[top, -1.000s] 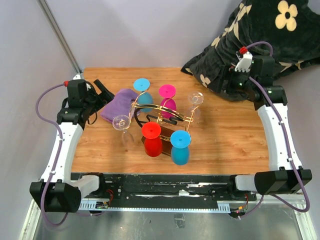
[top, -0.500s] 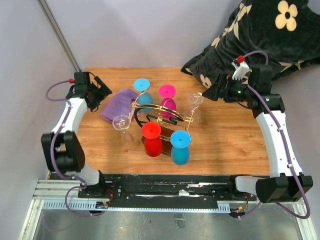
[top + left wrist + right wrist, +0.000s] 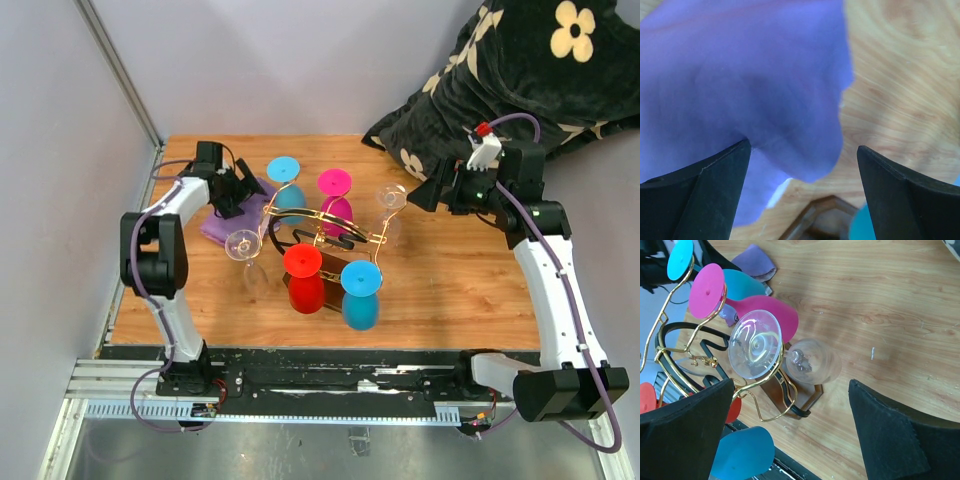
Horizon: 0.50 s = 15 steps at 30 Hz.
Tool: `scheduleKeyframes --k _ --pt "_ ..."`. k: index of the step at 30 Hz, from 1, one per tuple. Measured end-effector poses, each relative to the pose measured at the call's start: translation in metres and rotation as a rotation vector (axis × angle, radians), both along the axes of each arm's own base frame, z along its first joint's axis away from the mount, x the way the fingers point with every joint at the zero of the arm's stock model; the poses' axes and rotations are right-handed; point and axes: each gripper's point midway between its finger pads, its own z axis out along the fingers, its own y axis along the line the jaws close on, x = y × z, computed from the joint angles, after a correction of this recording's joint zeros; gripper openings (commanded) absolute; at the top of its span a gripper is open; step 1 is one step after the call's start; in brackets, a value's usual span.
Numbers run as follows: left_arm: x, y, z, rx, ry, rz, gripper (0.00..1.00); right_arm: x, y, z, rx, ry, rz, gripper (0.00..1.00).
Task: Take the wine glass off the wine glass rack
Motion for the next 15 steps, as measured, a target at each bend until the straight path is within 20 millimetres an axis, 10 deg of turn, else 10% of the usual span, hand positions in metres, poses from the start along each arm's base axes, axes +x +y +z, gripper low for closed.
scheduleKeyframes --k 5,9,15 --pt "-0.005 0.004 -0.060 0.010 0.150 0.006 0.96 0.000 -0.003 -0.002 -0.011 -0.002 -0.017 1.00" --pt "-0.003 0.021 -0.059 0.018 0.164 0.055 0.96 -0.002 -0.005 -0.009 -0.019 0.005 -0.030 0.99" --pt "-0.003 0.140 -0.056 0.226 0.211 0.352 0.95 -0.002 -0.005 -0.012 -0.019 0.009 -0.030 0.98"
